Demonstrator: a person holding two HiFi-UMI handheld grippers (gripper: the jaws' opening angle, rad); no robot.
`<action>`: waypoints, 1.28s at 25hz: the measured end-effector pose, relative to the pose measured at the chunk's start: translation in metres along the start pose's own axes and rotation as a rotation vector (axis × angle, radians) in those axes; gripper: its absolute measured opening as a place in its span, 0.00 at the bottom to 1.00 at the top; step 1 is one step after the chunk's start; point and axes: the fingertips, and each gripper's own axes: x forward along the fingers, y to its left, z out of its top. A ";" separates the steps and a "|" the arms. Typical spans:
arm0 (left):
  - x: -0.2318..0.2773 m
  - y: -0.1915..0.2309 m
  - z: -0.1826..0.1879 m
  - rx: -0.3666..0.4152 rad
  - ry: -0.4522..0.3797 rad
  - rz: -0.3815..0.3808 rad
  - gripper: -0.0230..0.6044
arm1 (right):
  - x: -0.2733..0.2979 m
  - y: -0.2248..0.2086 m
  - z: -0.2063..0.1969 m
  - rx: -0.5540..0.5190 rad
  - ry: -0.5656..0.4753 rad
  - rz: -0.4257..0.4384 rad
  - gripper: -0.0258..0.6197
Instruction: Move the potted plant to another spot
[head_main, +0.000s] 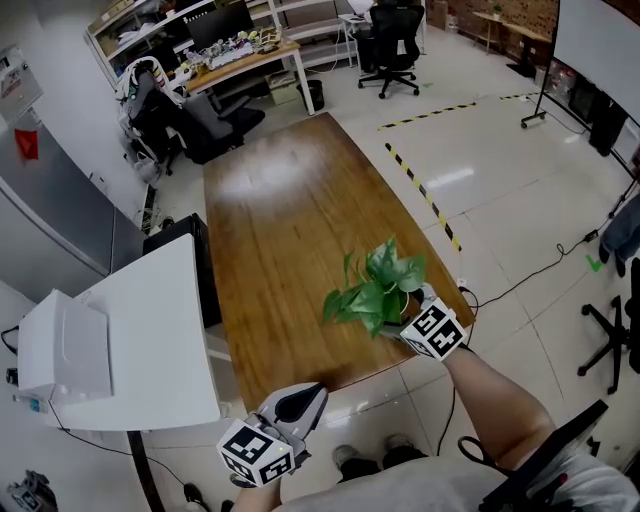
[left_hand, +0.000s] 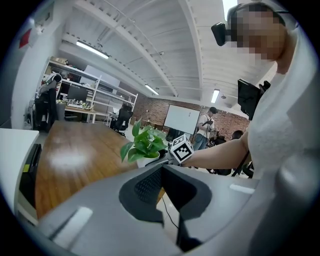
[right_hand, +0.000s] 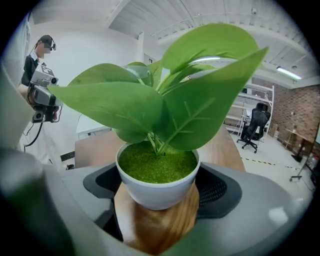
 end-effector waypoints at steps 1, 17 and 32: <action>0.002 -0.001 -0.001 -0.001 0.003 0.001 0.01 | 0.000 -0.002 -0.003 0.002 0.000 0.000 0.75; 0.008 0.000 -0.013 -0.005 0.024 0.034 0.01 | -0.001 -0.015 -0.022 0.023 -0.046 -0.011 0.74; 0.008 -0.009 -0.031 0.025 0.069 0.077 0.01 | -0.008 -0.017 -0.026 0.094 -0.087 -0.002 0.82</action>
